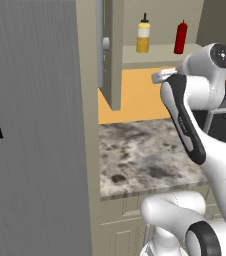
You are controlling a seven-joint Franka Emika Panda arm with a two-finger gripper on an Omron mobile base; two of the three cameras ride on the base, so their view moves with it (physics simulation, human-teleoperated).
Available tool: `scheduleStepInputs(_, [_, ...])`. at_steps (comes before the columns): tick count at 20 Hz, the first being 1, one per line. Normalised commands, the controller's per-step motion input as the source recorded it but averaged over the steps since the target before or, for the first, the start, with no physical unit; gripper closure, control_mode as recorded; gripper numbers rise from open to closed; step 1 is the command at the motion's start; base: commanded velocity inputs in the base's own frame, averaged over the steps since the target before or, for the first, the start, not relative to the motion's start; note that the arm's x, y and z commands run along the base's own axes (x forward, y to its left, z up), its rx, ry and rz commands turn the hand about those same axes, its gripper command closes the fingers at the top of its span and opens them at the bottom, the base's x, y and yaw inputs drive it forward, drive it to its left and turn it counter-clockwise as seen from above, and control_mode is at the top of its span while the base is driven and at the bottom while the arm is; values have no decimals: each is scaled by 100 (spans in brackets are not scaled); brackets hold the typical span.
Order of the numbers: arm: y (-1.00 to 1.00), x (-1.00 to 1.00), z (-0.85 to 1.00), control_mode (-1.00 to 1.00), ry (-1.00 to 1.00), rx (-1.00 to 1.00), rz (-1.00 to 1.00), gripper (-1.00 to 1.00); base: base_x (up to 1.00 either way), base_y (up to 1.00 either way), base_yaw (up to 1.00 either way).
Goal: Take 2 condiments from the cabinet and move them on the counter near the stove.Make sure the condiments are lined up with each other, next to each other.
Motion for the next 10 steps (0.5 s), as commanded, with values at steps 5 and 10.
scheduleStepInputs(5, [0,17,84,-100,-5,0,0,-100,0,0,0])
scheduleStepInputs(10, [0,13,63,-100,9,0,-3,-100,0,0,0])
